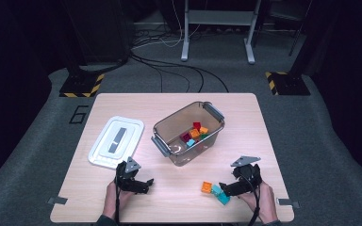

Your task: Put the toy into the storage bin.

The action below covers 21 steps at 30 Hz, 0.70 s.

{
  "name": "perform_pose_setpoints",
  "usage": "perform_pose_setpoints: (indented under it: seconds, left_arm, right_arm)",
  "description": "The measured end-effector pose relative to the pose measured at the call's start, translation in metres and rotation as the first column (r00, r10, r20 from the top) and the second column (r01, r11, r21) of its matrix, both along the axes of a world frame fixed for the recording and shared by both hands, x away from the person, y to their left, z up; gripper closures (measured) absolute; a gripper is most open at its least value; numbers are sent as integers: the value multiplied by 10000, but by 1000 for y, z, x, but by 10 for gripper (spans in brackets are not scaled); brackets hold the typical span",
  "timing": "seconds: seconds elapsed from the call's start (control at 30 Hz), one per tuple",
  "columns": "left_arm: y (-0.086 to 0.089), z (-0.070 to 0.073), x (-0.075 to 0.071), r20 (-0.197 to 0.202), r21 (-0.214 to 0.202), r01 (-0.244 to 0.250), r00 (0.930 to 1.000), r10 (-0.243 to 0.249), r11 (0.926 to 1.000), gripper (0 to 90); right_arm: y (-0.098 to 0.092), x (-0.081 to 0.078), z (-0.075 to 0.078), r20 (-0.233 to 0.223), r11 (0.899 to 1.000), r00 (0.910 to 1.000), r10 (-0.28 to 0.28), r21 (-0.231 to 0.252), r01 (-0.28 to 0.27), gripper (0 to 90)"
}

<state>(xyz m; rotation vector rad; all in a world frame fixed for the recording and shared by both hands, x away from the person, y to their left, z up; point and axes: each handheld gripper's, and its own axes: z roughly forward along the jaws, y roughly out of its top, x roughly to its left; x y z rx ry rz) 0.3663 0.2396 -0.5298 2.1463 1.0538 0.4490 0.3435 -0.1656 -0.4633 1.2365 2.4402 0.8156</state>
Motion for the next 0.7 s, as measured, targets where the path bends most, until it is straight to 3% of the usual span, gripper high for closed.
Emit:
perform_pose_setpoints:
  seconds: [0.47,0.67,0.7]
  left_arm:
    - [0,0,0,-11,10,16,10000,-16,10000,12]
    - [1,0,0,3,44,62,10000,-62,10000,12]
    - [0,0,0,5,37,50,10000,-50,10000,12]
  right_arm:
    - [13,-16,-23,-727,9959,9948,712,-503,-749,6]
    - [14,-18,-31,-1128,9921,9897,882,-795,-974,176]
    - [14,-18,-31,-1229,9923,9889,832,-809,-936,239]
